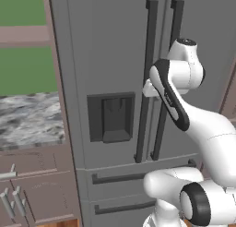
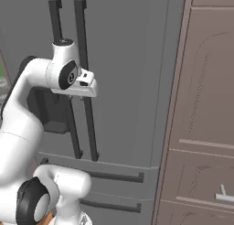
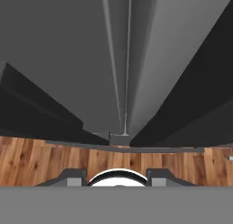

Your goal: Open the fridge, grab two sodas, and place both sodas inside the bowl with ice on the dining counter.

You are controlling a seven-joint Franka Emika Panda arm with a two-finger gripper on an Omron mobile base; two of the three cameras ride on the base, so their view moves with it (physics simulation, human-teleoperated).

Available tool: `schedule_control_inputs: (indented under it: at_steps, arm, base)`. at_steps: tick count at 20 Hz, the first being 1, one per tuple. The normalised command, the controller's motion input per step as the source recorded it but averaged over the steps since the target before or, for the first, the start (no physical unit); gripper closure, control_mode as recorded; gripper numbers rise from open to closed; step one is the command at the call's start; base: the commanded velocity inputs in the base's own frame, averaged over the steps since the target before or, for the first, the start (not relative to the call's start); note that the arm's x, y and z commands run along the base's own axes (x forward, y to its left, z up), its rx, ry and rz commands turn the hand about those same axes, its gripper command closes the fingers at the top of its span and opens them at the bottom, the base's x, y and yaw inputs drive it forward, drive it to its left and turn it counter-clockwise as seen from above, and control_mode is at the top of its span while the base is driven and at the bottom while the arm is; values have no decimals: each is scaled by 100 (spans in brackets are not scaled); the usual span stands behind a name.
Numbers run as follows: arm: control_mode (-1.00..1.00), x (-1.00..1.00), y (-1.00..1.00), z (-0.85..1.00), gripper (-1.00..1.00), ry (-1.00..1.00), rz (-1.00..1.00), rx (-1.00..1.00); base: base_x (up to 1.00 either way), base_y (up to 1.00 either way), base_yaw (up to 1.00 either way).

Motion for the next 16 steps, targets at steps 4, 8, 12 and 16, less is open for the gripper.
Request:
schedule_control_inputs:
  at_steps: [4, 8, 12, 16]
  arm:
    - [100, 0, 0, 0, -100, 0, 0, 0]
    - [100, 0, 0, 0, -100, 0, 0, 0]
    - [100, 0, 0, 0, -100, 0, 0, 0]
    - [100, 0, 0, 0, -100, 0, 0, 0]
  base:
    - [-28, -12, 0]
    - [-79, -25, 0]
    - [-62, -17, 0]
    - [-34, -9, 0]
